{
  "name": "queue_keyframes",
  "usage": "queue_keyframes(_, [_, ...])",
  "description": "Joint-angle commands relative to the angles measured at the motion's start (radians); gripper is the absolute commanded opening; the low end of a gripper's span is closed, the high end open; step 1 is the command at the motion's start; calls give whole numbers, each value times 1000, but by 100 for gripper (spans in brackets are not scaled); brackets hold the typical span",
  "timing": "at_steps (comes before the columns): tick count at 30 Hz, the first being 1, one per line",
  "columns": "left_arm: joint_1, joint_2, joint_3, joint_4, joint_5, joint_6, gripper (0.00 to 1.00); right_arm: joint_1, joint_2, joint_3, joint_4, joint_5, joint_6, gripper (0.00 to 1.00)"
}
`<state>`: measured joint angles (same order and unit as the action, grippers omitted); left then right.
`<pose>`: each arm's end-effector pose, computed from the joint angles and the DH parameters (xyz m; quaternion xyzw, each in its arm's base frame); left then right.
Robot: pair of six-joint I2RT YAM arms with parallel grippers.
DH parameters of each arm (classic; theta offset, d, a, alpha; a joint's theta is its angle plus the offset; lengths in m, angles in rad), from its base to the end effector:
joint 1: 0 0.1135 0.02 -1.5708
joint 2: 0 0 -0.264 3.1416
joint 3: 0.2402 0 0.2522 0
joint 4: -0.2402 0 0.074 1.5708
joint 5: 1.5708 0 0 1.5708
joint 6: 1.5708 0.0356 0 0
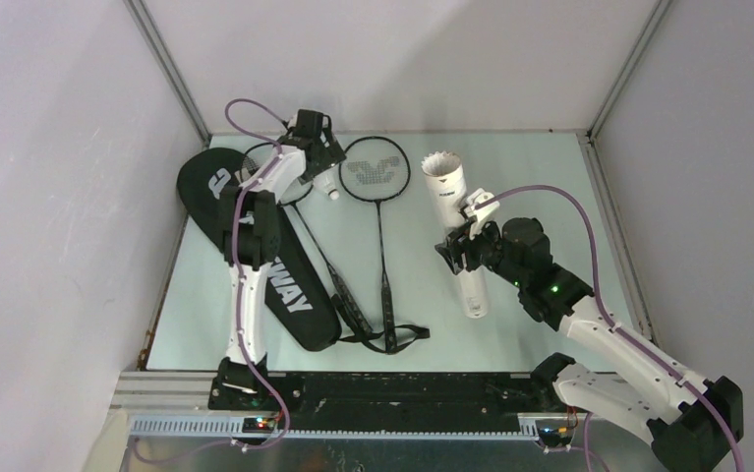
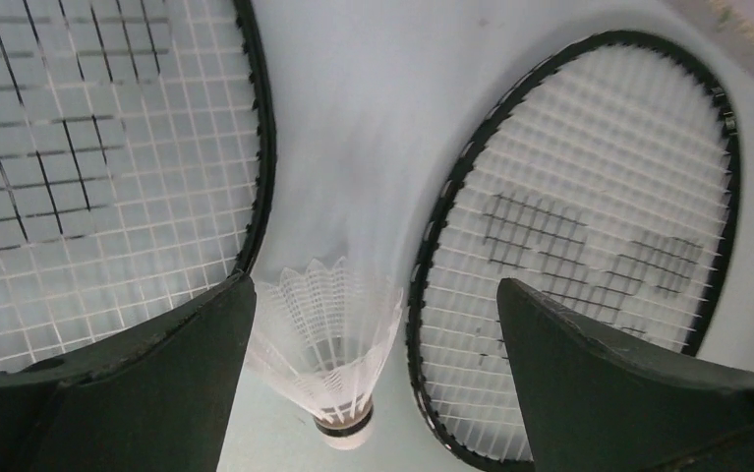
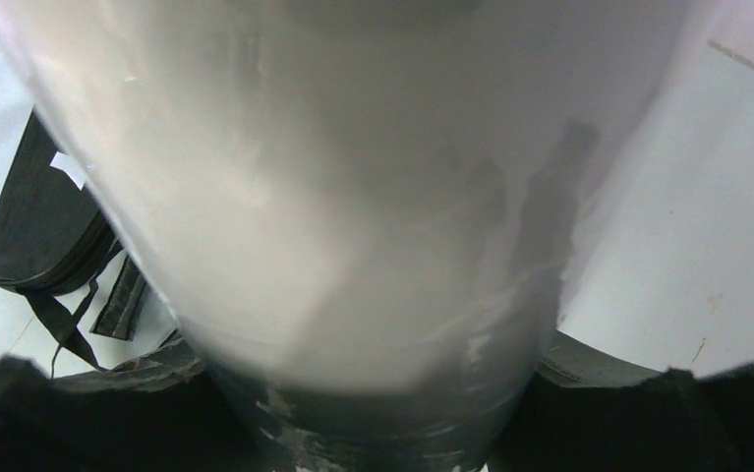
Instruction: Pack up the badminton gear
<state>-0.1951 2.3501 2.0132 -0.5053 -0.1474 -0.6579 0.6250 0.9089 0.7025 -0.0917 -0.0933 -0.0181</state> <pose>0.5202 -0.0975 0.1955 -0.2392 0.9010 -0.0844 0.3520 0.1719 0.1281 0.2981 -0.2802 0.7535 0.2132 0.5553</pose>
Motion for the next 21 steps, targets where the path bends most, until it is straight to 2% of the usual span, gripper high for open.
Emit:
queue_keyframes(1, [9, 21, 21, -32, -13, -53, 94, 0, 7, 25, 61, -3, -7, 38])
queue_keyframes(7, [12, 29, 19, -18, 30, -75, 94, 0, 18, 25, 73, -15, -14, 38])
queue_keyframes(14, [13, -45, -139, 72, 117, -83, 71, 1, 10, 25, 72, -14, -12, 38])
queue_keyframes(21, [9, -111, -272, 126, 165, -64, 55, 2, 2, 25, 68, -18, -1, 38])
